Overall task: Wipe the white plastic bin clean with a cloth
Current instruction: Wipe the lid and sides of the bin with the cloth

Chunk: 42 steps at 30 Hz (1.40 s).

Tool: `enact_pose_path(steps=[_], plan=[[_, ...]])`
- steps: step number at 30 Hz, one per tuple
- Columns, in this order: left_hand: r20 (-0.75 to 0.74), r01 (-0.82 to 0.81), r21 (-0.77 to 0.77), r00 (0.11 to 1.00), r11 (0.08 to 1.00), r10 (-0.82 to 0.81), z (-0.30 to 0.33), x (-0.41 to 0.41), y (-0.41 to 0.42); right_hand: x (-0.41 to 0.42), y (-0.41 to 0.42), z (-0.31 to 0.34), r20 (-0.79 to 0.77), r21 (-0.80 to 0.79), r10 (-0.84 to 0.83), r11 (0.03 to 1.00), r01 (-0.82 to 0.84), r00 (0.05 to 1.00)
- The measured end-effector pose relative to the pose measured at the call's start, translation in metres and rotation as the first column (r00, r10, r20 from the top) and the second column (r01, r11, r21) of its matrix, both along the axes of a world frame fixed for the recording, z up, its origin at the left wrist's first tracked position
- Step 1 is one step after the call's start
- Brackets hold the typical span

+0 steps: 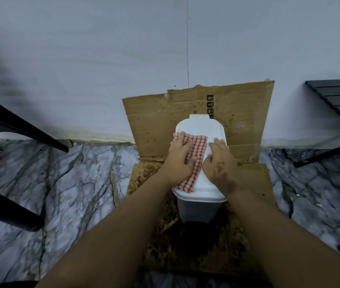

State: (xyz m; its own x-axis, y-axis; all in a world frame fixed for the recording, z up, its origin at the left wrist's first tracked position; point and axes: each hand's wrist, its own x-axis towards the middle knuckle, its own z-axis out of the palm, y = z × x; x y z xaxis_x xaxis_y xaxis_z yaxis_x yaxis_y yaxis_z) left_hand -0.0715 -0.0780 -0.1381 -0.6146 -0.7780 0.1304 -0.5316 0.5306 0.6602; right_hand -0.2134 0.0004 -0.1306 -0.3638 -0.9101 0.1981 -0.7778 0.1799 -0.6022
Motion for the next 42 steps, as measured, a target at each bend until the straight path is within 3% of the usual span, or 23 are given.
enact_pose_path(steps=[10,14,21,28,34,39,42], plan=[[0.048,-0.043,-0.112,0.998,0.993,0.049,-0.015,0.016,0.091,-0.006,0.011,0.011,0.169,0.064,0.016,0.998,-0.027,0.986],[0.084,-0.135,-0.116,0.986,0.984,0.145,-0.026,0.009,0.108,-0.011,0.014,0.01,0.092,0.111,0.073,0.99,-0.083,0.993],[0.148,-0.096,-0.214,0.981,0.972,0.129,-0.013,0.004,0.079,-0.016,0.013,-0.016,0.085,-0.053,0.073,0.996,-0.069,0.994],[0.241,-0.169,-0.233,0.944,0.958,0.225,-0.028,-0.003,0.111,-0.02,0.013,-0.021,0.152,-0.144,0.071,0.988,-0.049,0.986],[0.176,-0.123,-0.172,0.973,0.977,0.153,-0.002,-0.004,0.068,-0.023,0.008,-0.025,0.13,-0.163,0.08,0.985,-0.058,0.988],[0.363,0.023,-0.048,0.932,0.999,-0.004,0.02,-0.023,-0.001,-0.026,0.003,-0.03,0.056,-0.154,0.077,0.986,-0.067,0.995],[0.398,0.053,-0.073,0.917,0.996,-0.019,0.025,-0.035,-0.023,-0.029,0.004,-0.034,0.061,-0.218,0.086,0.973,-0.071,0.994]])
